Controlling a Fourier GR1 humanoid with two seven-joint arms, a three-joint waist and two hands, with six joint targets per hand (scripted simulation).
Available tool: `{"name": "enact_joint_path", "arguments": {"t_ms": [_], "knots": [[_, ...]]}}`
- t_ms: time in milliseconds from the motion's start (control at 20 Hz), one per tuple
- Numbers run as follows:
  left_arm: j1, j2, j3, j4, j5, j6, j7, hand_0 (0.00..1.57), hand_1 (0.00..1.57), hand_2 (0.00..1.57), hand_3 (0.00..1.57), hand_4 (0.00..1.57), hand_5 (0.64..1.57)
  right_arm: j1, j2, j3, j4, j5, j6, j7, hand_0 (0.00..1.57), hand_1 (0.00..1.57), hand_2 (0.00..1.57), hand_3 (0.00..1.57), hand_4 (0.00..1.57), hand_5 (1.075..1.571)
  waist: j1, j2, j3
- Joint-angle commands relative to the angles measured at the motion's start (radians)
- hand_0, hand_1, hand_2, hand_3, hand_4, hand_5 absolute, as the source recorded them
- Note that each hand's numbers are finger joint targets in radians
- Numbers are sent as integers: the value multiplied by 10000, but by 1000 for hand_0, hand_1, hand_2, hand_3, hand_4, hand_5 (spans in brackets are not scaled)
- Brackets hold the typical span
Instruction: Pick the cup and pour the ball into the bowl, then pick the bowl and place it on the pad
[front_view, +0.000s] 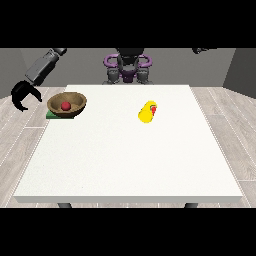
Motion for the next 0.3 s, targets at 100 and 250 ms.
{"name": "enact_joint_path", "arguments": {"t_ms": [100,250], "knots": [[461,20,104,229,312,-99,153,0,0,0,0,0,1566,-435,-431,-206,-153,-345,962,522,393,393,0,111,0,1397,-385,-463,-12],[1000,-870,-608,886,-521,-31,-368,0,0,0,0,0,1566,-699,-219,337,-680,-99,1462,1401,379,379,120,409,315,1374,-684,-1998,-41]]}}
